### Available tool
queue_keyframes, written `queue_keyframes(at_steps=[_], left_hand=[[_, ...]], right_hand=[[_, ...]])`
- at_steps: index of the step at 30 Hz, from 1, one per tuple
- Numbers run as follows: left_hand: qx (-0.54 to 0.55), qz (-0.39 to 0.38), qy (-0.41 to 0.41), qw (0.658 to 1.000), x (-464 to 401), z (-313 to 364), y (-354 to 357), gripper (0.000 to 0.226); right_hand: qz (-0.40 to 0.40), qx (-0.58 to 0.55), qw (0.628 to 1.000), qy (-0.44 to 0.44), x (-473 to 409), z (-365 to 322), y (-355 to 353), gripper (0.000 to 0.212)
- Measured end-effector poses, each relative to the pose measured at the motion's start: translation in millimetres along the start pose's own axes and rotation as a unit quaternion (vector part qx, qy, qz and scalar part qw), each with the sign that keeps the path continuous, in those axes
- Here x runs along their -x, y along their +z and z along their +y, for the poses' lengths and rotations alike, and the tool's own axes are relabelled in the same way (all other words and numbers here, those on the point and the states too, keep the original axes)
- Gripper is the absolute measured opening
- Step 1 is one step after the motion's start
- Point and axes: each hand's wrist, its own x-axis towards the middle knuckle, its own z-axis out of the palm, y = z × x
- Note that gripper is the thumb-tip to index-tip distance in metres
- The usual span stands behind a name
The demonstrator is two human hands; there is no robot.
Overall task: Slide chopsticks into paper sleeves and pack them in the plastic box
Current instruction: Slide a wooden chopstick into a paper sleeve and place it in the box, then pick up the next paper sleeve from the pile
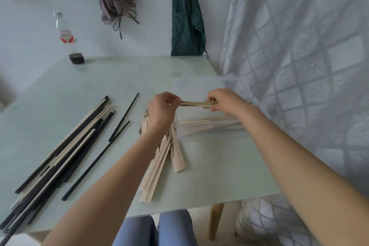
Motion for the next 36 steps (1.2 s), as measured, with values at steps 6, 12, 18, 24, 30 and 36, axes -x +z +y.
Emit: queue_keyframes(at_steps=[6, 12, 18, 24, 30, 36], left_hand=[[-0.149, -0.054, 0.043, 0.986, -3.2, -8.7, 16.0, 0.013], [-0.121, -0.020, 0.012, 0.992, 3.0, -13.7, 0.3, 0.025], [-0.256, -0.087, -0.040, 0.962, 15.1, -54.3, -42.7, 0.027], [-0.305, -0.091, -0.135, 0.938, 33.7, -73.3, -54.5, 0.033], [-0.256, -0.076, -0.165, 0.950, 27.8, -80.4, -66.5, 0.014], [-0.045, -0.063, -0.105, 0.991, 39.6, -87.2, -106.1, 0.012]], right_hand=[[-0.010, -0.030, 0.999, 0.025, -9.4, 17.6, 13.3, 0.022], [0.071, -0.062, 0.995, -0.028, 3.0, -10.3, 21.9, 0.025], [0.177, -0.134, 0.972, -0.076, 23.0, -81.5, 32.1, 0.024], [0.094, -0.112, 0.987, -0.065, 22.2, -142.5, 67.7, 0.032], [-0.012, -0.040, 0.999, 0.001, 19.9, -151.8, 107.0, 0.019], [0.084, -0.152, 0.985, -0.007, 17.1, -171.2, 100.1, 0.037]])
